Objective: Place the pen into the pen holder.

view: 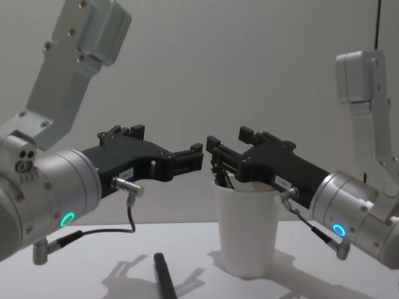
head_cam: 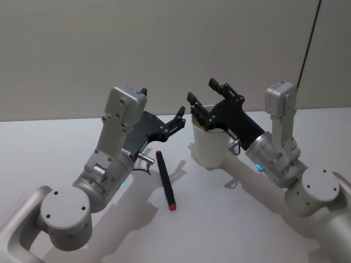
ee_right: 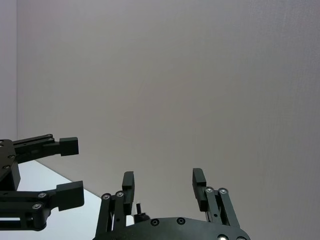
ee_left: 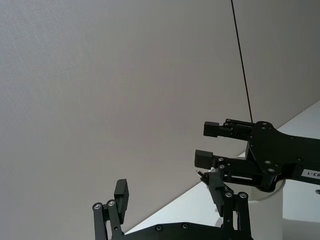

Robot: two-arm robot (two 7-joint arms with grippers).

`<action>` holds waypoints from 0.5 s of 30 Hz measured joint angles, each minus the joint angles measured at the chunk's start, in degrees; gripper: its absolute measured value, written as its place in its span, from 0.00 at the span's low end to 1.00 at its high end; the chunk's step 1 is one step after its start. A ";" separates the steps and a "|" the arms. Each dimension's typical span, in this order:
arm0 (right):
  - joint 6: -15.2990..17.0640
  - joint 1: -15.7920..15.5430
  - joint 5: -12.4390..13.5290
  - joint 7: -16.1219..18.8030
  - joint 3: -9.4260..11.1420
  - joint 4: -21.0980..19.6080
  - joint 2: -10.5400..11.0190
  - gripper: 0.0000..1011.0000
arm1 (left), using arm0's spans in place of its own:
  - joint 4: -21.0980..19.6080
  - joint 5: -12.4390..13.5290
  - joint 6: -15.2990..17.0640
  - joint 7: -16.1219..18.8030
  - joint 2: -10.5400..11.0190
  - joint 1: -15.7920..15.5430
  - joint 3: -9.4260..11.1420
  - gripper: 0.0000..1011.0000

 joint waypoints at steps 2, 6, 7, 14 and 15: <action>0.00 -0.01 -0.02 0.01 -0.01 -0.01 0.00 0.74 | 0.00 0.00 0.00 0.00 0.00 0.00 0.00 0.99; 0.00 -0.03 -0.03 0.03 -0.02 -0.06 0.02 0.85 | 0.00 0.00 0.00 0.00 0.00 0.00 0.00 0.99; 0.02 -0.04 -0.03 0.03 -0.02 -0.09 0.02 0.87 | 0.00 0.00 0.00 0.00 0.00 0.00 0.00 0.99; 1.96 -0.97 0.87 -1.19 0.36 -2.52 0.56 0.99 | 0.00 0.00 0.00 0.00 0.00 0.00 0.00 0.99; 1.96 -0.97 0.87 -1.19 0.36 -2.52 0.56 0.99 | 0.00 0.00 0.00 0.00 0.00 0.00 0.00 0.99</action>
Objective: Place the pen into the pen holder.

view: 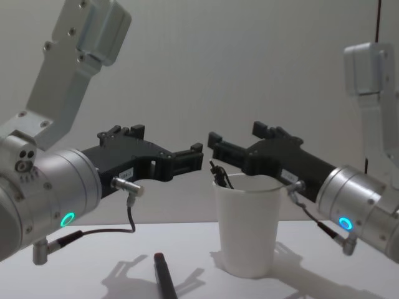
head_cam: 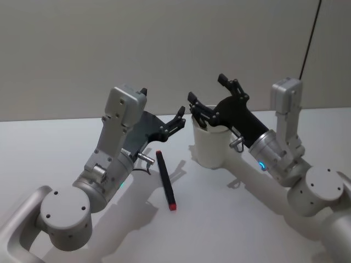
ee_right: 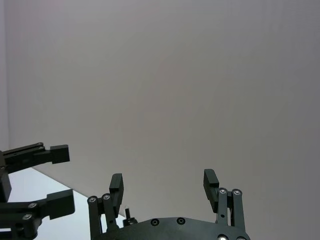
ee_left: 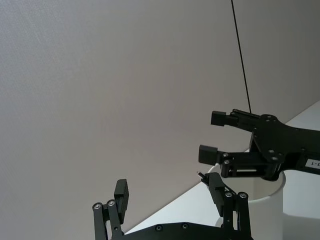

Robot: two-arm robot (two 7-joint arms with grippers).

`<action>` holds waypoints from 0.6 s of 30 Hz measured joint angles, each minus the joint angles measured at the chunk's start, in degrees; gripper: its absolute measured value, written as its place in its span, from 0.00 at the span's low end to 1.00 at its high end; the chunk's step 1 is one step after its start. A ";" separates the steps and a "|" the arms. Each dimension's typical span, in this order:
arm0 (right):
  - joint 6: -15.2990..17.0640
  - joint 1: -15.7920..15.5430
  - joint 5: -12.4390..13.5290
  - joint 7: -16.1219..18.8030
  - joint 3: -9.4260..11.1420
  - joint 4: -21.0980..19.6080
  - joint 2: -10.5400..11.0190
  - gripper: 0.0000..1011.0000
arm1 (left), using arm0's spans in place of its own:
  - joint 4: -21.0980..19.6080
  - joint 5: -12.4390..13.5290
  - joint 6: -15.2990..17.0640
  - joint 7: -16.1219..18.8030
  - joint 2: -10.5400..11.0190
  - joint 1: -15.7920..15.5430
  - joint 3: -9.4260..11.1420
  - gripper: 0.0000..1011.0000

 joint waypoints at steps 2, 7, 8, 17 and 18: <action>1.14 -0.61 0.34 -0.92 0.24 -1.48 0.39 0.99 | 0.00 0.00 0.00 0.00 0.00 0.00 0.00 0.99; 4.22 -2.41 1.01 -4.04 0.82 -5.27 1.44 0.99 | 0.00 0.00 0.00 0.00 0.00 0.00 0.00 0.99; 4.22 -2.41 1.01 -4.04 0.82 -5.27 1.44 0.99 | 0.00 0.00 0.00 0.00 0.00 0.00 0.00 0.99; 8.57 -5.35 1.74 -9.01 1.78 -11.54 3.25 0.99 | 0.00 0.00 0.00 -0.01 0.00 0.00 0.00 0.99; 8.59 -5.36 1.75 -9.01 1.78 -11.55 3.25 0.99 | 0.00 0.00 0.00 -0.01 0.00 0.00 0.00 0.99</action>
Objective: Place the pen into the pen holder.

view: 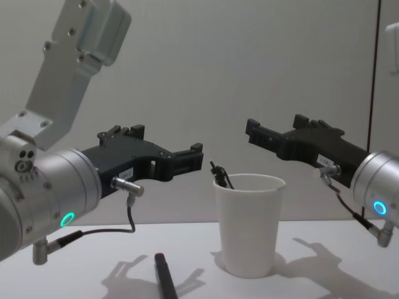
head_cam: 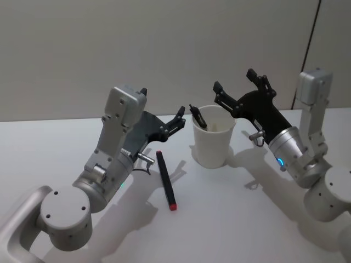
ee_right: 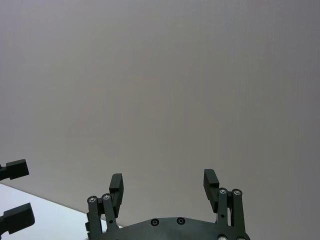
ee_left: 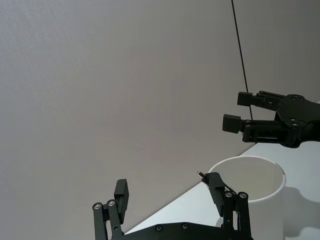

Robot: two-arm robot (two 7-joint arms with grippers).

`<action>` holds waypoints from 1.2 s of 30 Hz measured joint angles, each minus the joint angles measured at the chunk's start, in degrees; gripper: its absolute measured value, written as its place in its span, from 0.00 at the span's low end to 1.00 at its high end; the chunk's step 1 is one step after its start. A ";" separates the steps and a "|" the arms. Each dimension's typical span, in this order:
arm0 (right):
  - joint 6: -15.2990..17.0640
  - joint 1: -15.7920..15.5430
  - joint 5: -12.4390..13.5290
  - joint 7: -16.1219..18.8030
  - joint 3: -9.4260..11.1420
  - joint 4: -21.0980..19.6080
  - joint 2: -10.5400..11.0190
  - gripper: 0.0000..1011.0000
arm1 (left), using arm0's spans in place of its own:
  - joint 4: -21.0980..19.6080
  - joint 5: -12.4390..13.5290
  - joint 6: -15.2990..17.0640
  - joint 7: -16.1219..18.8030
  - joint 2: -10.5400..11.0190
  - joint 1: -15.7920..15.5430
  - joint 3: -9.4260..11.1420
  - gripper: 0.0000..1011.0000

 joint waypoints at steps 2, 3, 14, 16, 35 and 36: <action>0.16 -0.22 0.00 -0.08 0.05 -0.28 0.09 0.99 | 0.00 0.00 0.00 0.00 0.00 0.00 0.00 0.99; 0.27 -0.34 0.00 -0.15 0.08 -0.44 0.16 0.99 | 0.00 0.00 0.00 0.00 0.00 0.00 0.00 0.99; 3.78 -4.75 0.00 -2.45 1.31 -6.41 2.53 0.99 | 0.00 0.00 0.00 0.00 0.00 0.00 0.00 0.99; 4.77 -6.01 0.00 -3.08 1.67 -8.11 3.17 0.99 | 0.00 0.00 0.00 0.01 0.00 0.00 0.00 0.99; 13.09 -16.32 0.12 -8.52 4.53 -22.10 8.69 0.99 | 0.00 0.00 0.00 0.01 0.00 0.00 0.00 0.99; 13.41 -16.73 0.13 -8.76 4.65 -22.67 8.89 0.99 | 0.00 0.00 0.00 0.01 0.00 0.00 0.00 0.99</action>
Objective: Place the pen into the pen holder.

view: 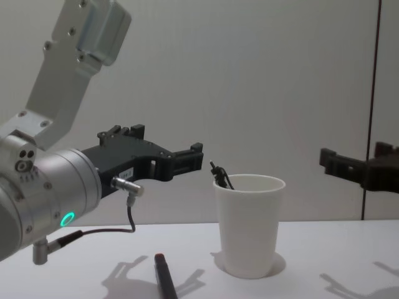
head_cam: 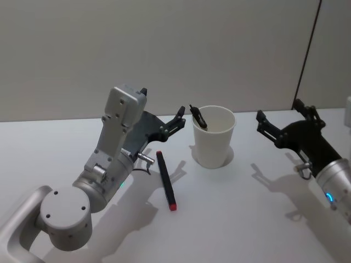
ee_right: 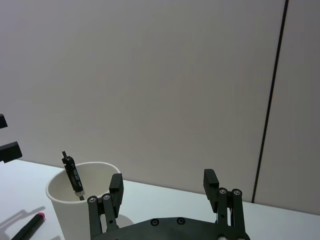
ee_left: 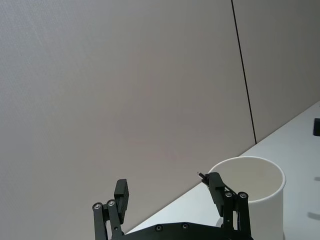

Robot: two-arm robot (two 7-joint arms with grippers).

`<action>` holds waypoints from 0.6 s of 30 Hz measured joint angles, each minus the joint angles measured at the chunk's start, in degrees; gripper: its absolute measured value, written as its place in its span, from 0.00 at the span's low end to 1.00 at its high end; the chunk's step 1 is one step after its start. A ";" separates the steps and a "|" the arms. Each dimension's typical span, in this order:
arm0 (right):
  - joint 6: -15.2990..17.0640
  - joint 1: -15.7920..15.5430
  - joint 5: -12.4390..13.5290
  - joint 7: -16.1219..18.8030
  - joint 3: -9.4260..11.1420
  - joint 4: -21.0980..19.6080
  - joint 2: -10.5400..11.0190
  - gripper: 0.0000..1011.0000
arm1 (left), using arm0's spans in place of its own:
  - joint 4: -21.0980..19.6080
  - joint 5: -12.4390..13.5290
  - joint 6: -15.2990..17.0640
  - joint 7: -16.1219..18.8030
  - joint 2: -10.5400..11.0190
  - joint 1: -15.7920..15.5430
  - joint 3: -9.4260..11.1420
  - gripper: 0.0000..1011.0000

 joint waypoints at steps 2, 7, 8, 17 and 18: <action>1.03 -1.26 0.01 -0.63 0.35 -1.73 0.70 0.99 | 0.00 0.00 0.00 0.00 0.00 0.00 0.00 0.99; 3.02 -3.73 0.04 -1.97 1.02 -5.09 2.01 0.99 | 0.00 0.00 0.00 0.00 0.00 0.00 0.00 0.99; 3.02 -3.73 0.04 -1.97 1.02 -5.09 2.01 0.99 | 0.00 0.00 0.00 0.00 0.00 0.00 0.00 0.99; 4.12 -5.09 0.05 -2.69 1.39 -6.87 2.74 0.99 | 0.00 0.00 0.00 0.00 0.00 0.00 0.00 0.99; 4.12 -5.09 0.05 -2.69 1.39 -6.88 2.74 0.99 | 0.00 0.00 0.00 0.00 0.00 0.00 0.00 0.99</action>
